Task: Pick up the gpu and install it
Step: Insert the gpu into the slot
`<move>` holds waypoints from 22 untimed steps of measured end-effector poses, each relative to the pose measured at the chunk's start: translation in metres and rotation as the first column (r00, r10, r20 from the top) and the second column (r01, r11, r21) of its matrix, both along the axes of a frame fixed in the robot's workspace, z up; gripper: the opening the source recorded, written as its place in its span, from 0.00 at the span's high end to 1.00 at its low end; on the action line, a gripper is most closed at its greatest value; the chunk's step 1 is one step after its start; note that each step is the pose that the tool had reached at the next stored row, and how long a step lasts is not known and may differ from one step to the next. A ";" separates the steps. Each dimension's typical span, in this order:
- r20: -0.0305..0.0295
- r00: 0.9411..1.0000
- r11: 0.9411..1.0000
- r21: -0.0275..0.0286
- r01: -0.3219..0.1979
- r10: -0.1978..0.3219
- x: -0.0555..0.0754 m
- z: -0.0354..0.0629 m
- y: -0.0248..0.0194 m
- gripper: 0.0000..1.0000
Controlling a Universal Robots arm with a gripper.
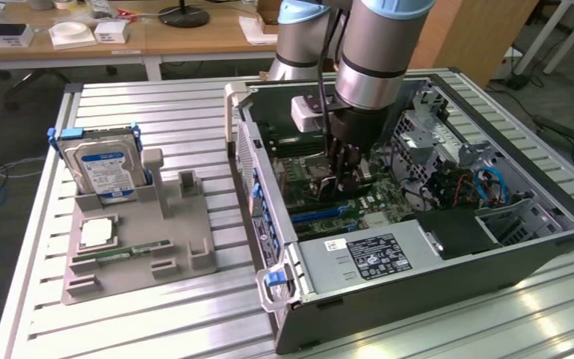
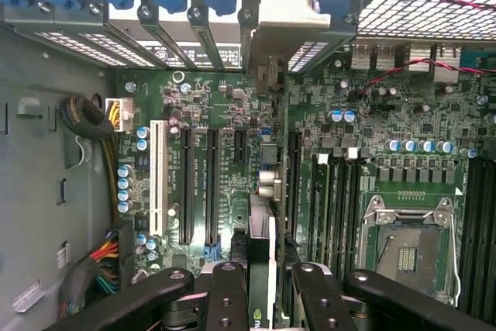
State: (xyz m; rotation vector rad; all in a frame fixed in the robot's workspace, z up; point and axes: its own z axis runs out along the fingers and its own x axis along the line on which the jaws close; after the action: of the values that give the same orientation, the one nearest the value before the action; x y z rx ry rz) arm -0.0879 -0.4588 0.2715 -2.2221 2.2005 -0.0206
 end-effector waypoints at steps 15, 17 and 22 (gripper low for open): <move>0.000 1.000 1.000 -0.004 0.000 0.000 -0.005 -0.0139 -0.0004 0.73; 0.000 1.000 1.000 -0.004 0.000 0.000 -0.006 -0.0156 -0.0003 0.73; 0.000 1.000 1.000 -0.004 0.000 0.000 -0.008 -0.0179 -0.0004 0.73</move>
State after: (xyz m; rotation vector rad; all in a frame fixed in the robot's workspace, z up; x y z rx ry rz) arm -0.0961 -0.4592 0.2536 -2.2245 2.2024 -0.0252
